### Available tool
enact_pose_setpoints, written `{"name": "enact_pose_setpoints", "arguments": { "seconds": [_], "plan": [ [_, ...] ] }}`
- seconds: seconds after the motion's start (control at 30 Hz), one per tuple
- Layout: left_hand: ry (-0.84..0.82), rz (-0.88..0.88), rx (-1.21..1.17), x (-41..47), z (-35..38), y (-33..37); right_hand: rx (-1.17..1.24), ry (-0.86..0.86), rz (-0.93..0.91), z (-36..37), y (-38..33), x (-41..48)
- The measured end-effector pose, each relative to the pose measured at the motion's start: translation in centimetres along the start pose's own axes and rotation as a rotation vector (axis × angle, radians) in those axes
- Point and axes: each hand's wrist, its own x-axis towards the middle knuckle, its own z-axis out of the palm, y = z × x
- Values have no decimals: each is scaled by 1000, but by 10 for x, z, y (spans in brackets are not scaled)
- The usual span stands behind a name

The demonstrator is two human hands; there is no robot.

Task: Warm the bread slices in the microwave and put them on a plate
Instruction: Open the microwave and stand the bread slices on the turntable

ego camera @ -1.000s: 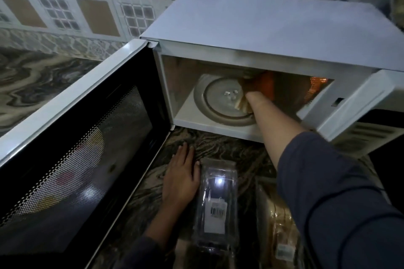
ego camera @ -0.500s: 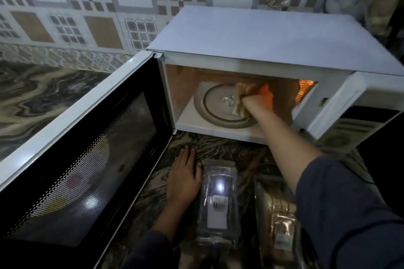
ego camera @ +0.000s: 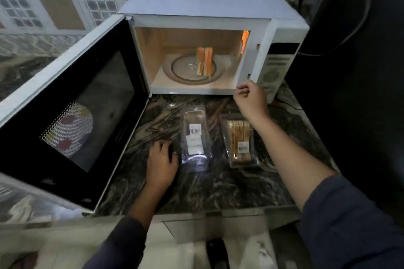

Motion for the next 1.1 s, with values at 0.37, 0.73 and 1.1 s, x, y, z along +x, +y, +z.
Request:
{"name": "enact_pose_setpoints", "arguments": {
  "seconds": [0.37,0.73,1.1],
  "plan": [
    [-31,-10,-227,-92,27,65,-309,-165,-170,-32,92,-116],
    [-296,-368,-844,-59,52,129,-369,-440,-202,-37,97,-114],
    [-237,-367,-918,-64,56,129,-286,-590,-13,-33,88,-93]
  ]
}}
